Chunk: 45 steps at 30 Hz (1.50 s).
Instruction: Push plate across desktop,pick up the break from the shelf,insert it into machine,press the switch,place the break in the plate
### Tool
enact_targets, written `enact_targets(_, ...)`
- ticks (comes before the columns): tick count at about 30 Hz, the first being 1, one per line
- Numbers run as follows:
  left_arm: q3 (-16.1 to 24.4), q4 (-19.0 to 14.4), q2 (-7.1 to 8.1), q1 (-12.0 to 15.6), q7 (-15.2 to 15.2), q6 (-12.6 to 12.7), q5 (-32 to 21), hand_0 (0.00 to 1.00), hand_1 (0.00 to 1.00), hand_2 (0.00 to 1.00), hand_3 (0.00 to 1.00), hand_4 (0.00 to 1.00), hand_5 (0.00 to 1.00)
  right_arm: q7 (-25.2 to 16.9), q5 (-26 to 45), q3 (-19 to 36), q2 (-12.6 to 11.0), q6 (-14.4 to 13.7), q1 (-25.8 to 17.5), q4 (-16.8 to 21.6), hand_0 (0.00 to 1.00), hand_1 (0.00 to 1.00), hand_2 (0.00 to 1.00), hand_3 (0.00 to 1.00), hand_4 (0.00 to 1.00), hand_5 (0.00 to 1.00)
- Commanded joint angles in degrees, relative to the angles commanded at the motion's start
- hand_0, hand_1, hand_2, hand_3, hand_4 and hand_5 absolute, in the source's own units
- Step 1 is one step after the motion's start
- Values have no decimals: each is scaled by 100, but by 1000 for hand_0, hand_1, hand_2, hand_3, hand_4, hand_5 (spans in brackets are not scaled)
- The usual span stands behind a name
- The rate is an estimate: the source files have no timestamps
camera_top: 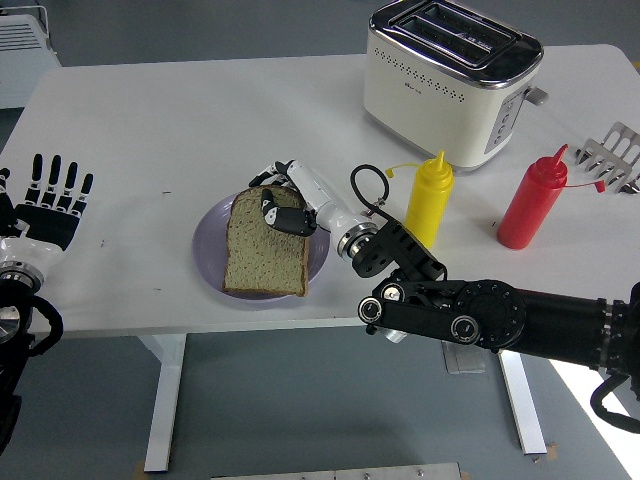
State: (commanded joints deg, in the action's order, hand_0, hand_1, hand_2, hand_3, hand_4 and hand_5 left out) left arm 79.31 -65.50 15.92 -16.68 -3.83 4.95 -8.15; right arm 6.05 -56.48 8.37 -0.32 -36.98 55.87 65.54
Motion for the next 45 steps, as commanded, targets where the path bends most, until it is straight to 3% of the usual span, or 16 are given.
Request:
enact_targets(18,15,30,-7,-19,-21,24,-26,794,721,675,690,565,869,-63,38,-52,28,0,19,-25,673,693,643,542,339,2)
enact_targets(33,-19,27,-11,-14,-7,17,-38,794,723,679,700,569,865,-132,37,-31,29,0,10,-18,678,700,651,546,349,2)
enact_targets(45,-28,-29,-9,-7,9,12,-30,794,723,683,700,570,864,-218,-140,317,-38,0,-21,197,676,697,651,547,370,2)
